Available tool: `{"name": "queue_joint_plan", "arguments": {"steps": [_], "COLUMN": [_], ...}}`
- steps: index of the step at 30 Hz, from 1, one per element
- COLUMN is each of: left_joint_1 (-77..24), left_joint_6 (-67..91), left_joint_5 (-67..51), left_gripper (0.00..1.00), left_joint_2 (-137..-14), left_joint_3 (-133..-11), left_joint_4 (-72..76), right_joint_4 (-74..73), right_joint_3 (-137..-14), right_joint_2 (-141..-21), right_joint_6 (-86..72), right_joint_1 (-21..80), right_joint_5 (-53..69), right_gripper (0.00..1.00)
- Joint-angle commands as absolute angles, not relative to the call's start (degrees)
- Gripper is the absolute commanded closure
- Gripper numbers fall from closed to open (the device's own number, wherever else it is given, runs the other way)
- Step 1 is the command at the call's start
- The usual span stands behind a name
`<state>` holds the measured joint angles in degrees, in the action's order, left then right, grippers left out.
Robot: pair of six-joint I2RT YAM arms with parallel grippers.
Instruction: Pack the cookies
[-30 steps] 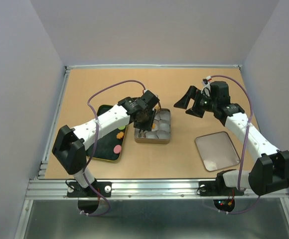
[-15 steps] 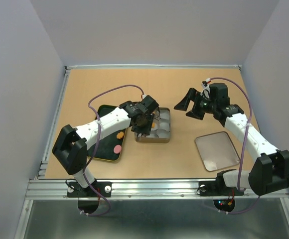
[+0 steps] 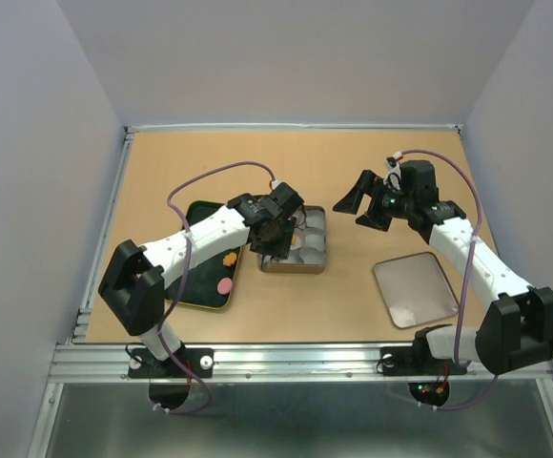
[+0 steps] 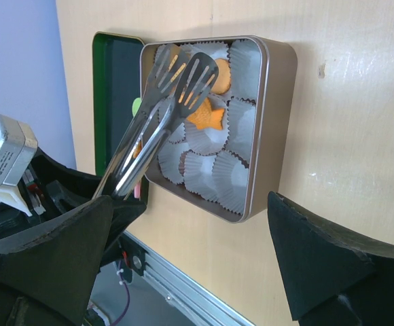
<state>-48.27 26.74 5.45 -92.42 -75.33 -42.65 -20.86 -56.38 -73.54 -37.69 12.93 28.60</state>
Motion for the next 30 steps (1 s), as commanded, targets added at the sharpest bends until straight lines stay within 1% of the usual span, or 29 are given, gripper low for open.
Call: {"name": "queue_joint_plan", "arguments": {"steps": [1,4,8,10,14,17,22,27,30], "left_joint_1": [-48.4,-48.4,-48.4,-48.0,-46.0,-43.2,-36.3,-34.5,-34.5], "left_joint_6": [27.4,27.4,27.8,27.6,27.7,28.0,29.7,31.8,32.2], "left_joint_5": [7.4,7.6,10.8,13.4,14.4,13.9,11.3,9.8,8.4], "left_gripper": [0.46,0.46,0.46,0.46,0.45,0.45,0.44,0.42,0.42], "left_joint_2": [-89.1,-88.4,-86.1,-83.9,-80.0,-76.1,-68.7,-63.9,-63.5], "left_joint_3": [-77.4,-79.0,-83.7,-84.3,-83.6,-81.4,-72.2,-64.1,-59.8], "left_joint_4": [-42.4,-43.3,-48.8,-50.2,-53.8,-55.5,-56.7,-56.4,-55.2], "right_joint_4": [-19.9,-19.9,-19.9,-19.7,-19.6,-19.3,-18.0,-17.1,-16.8], "right_joint_3": [-55.4,-55.1,-54.8,-54.8,-55.1,-55.1,-53.8,-52.6,-52.0], "right_joint_2": [-72.8,-72.6,-72.9,-73.4,-73.7,-73.7,-73.9,-73.8,-73.7], "right_joint_6": [-36.9,-36.8,-37.0,-37.1,-37.1,-37.1,-37.8,-38.4,-38.2], "right_joint_1": [12.9,12.9,12.9,12.9,12.9,12.9,12.9,12.9,12.9], "right_joint_5": [28.5,28.4,28.7,28.8,29.0,29.2,29.8,30.6,30.8], "right_gripper": [0.00,0.00,0.00,0.00,0.00,0.00,0.00,0.00,0.00]}}
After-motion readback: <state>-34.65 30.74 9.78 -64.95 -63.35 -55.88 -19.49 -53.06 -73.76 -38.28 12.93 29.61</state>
